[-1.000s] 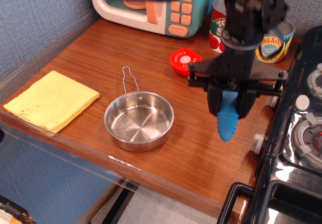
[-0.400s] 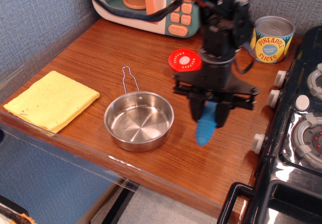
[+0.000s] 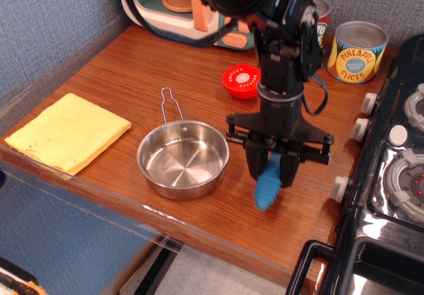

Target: Move the blue fork to the right of the pot

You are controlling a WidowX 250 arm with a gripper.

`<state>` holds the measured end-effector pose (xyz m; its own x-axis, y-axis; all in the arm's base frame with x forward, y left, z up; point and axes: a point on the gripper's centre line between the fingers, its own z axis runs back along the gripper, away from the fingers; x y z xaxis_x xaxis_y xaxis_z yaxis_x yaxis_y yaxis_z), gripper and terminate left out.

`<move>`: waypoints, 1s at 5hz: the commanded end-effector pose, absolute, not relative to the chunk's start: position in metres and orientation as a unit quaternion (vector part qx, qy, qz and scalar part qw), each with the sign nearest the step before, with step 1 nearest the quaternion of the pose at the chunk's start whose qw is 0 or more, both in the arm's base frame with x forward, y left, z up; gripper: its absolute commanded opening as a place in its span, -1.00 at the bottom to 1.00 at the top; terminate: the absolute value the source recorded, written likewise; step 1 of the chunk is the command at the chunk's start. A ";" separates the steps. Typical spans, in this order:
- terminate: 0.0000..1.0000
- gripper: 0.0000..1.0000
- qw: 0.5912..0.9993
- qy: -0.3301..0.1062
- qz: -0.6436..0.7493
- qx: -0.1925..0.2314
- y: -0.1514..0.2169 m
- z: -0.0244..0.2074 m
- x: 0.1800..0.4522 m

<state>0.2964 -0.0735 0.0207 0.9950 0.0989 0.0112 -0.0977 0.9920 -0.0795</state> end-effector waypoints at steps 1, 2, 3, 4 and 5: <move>-1.00 1.00 0.997 0.010 0.065 -0.042 -0.072 0.024 0.297; -1.00 1.00 0.997 0.021 0.065 -0.043 -0.073 0.024 0.296; -1.00 1.00 0.996 -0.029 0.079 -0.028 -0.075 0.055 0.284; -1.00 1.00 0.993 -0.106 0.052 -0.004 -0.072 0.103 0.261; -1.00 1.00 0.992 -0.112 0.045 -0.026 -0.061 0.129 0.255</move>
